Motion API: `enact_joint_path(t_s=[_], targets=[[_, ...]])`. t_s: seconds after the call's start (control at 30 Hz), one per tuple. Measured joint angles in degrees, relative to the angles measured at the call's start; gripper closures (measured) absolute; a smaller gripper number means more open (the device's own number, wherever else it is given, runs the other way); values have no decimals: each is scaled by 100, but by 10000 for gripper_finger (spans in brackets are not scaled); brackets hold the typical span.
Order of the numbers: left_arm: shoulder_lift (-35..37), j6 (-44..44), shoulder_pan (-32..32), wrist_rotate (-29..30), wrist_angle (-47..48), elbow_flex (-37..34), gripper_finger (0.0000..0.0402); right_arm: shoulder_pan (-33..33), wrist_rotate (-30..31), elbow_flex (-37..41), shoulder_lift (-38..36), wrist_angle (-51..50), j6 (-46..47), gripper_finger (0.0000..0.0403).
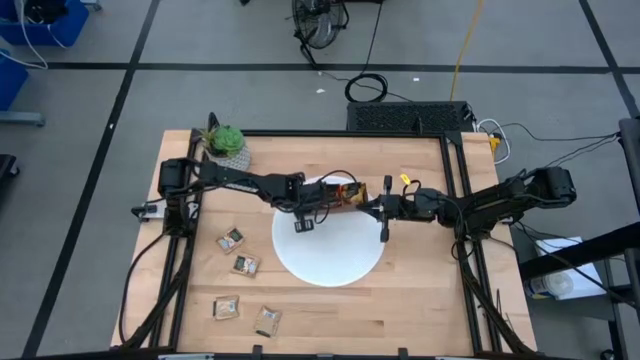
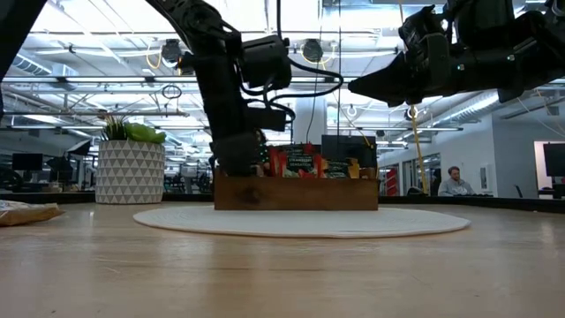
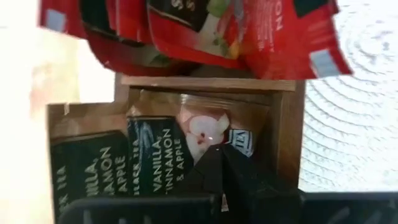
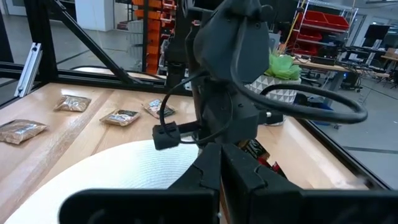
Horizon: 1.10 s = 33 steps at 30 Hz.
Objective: Pick & Place Tea
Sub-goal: Put the brown tea bag into the left section of the wooden organizer
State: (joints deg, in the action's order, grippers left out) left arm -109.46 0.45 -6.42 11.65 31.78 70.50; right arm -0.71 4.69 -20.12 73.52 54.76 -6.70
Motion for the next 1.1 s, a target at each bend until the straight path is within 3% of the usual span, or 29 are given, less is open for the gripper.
enact_joint_path(t_s=[0.17,0.43,0.83,0.97,1.1], targets=[[0,58,0,-230,-15,0,397,0,0,0,0,-19,-2,403],[-21,-88,147,1245,21,0,398,-2,0,0,0,-17,-2,403],[-21,2,517,2152,19,0,394,0,0,0,0,-17,-2,403],[-21,-159,510,2134,23,0,387,-2,0,0,1,-18,-2,403],[-5,-3,456,1232,16,1,398,0,0,0,2,-17,-2,403]])
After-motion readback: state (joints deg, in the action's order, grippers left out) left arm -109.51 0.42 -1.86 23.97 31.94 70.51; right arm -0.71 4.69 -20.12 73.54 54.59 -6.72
